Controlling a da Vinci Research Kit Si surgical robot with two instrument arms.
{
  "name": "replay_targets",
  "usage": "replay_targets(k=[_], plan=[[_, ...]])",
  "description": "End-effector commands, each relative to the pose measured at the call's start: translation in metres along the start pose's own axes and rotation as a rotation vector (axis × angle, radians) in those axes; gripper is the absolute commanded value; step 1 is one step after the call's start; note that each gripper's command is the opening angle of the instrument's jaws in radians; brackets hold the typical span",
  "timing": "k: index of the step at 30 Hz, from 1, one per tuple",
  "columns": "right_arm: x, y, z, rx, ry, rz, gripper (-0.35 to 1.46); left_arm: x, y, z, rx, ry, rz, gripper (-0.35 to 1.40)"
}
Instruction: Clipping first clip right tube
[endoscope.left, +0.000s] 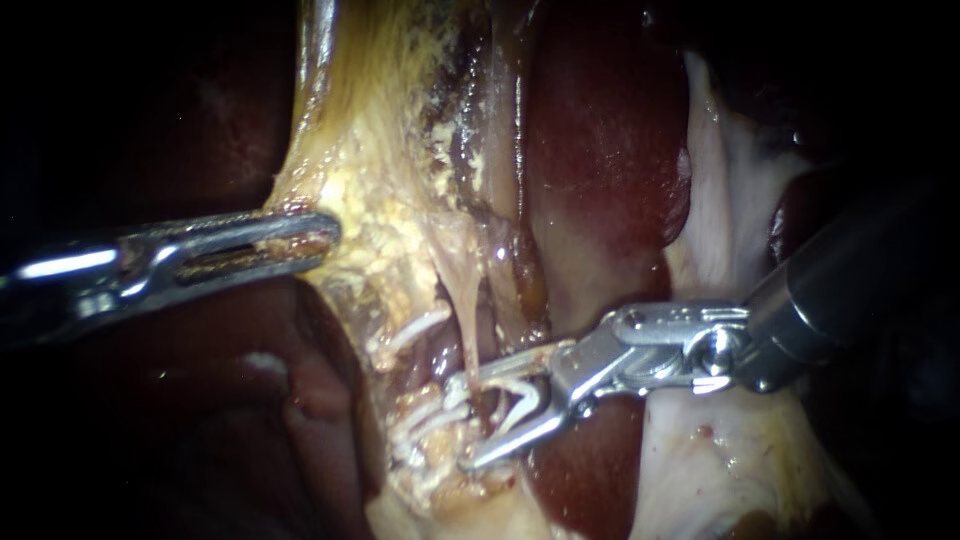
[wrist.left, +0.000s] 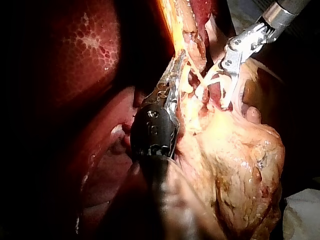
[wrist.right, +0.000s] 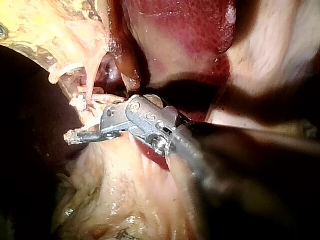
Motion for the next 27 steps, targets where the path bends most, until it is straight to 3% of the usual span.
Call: replay_targets(k=[1,17,21,27], plan=[[-0.0003,0.0001,0.0004,0.009,0.0,0.006,0.54,0.0,0.0,0.0,0.0,0.0,0.0,-0.35],[-0.0011,0.0016,0.0008,0.011,0.005,0.006,0.37,0.0001,0.0004,0.0003,0.0,0.0,0.001,-0.35],[-0.0013,0.0023,0.0006,-0.015,0.009,0.008,0.2,0.0002,0.0005,0.0003,0.0,0.0,0.001,-0.35],[-0.0017,0.0034,-0.0001,-0.063,-0.003,-0.006,-0.24,0.0002,0.0005,0.0004,0.0,-0.001,0.001,-0.35]])
